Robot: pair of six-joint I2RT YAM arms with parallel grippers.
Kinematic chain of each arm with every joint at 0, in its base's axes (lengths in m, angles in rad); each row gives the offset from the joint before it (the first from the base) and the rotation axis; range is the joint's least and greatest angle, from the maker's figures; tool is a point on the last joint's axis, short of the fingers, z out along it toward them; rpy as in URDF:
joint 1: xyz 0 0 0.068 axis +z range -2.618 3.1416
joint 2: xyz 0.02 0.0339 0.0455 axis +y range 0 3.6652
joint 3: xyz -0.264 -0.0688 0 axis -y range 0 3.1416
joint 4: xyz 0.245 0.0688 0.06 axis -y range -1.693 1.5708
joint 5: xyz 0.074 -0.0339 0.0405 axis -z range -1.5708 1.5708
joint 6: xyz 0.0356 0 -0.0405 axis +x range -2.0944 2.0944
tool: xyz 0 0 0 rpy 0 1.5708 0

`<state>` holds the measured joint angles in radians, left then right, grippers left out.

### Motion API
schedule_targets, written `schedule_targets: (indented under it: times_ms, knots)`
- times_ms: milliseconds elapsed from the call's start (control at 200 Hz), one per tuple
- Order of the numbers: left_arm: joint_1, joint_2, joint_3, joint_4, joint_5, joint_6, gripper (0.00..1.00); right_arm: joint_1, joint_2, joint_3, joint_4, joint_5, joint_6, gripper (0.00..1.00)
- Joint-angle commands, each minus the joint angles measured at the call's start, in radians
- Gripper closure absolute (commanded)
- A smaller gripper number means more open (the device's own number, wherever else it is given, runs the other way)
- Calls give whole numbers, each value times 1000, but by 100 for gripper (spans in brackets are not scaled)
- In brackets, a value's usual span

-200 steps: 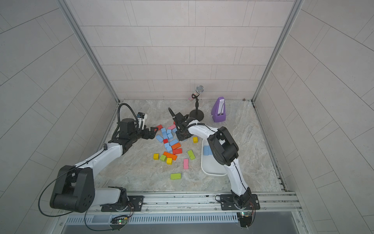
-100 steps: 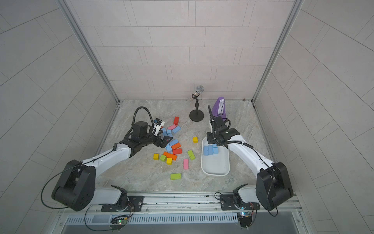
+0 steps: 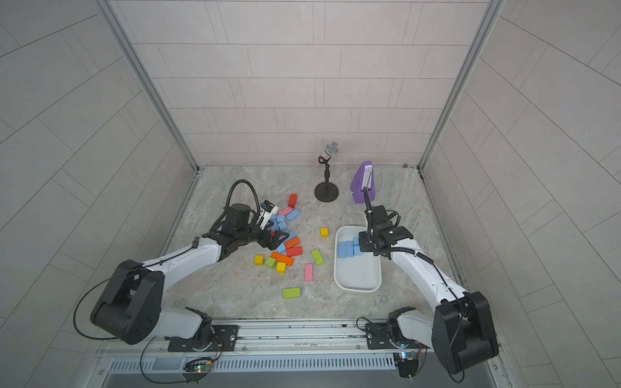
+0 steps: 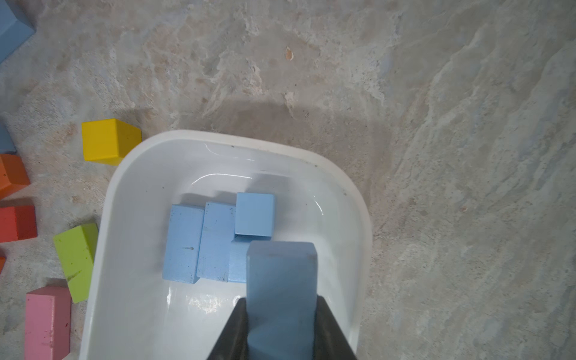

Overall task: Pick out the blue building blocks
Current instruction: Place the building block in the storage box.

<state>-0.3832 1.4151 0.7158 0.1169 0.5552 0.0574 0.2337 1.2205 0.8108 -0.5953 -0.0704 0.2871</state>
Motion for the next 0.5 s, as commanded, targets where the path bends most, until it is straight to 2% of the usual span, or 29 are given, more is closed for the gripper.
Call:
schedule_targets:
  times_ms: [0,290,495]
  knots:
    - [-5,2,20,-4,2,25,0,-2,43,19,-28,-28,-23,80]
    - [-4,-1,26,-18,-8,38,0,0,107,35,-36,17,-37,79]
    - [-6,2,26,-24,-6,44,0,7,144,37,-25,-4,-39,79]
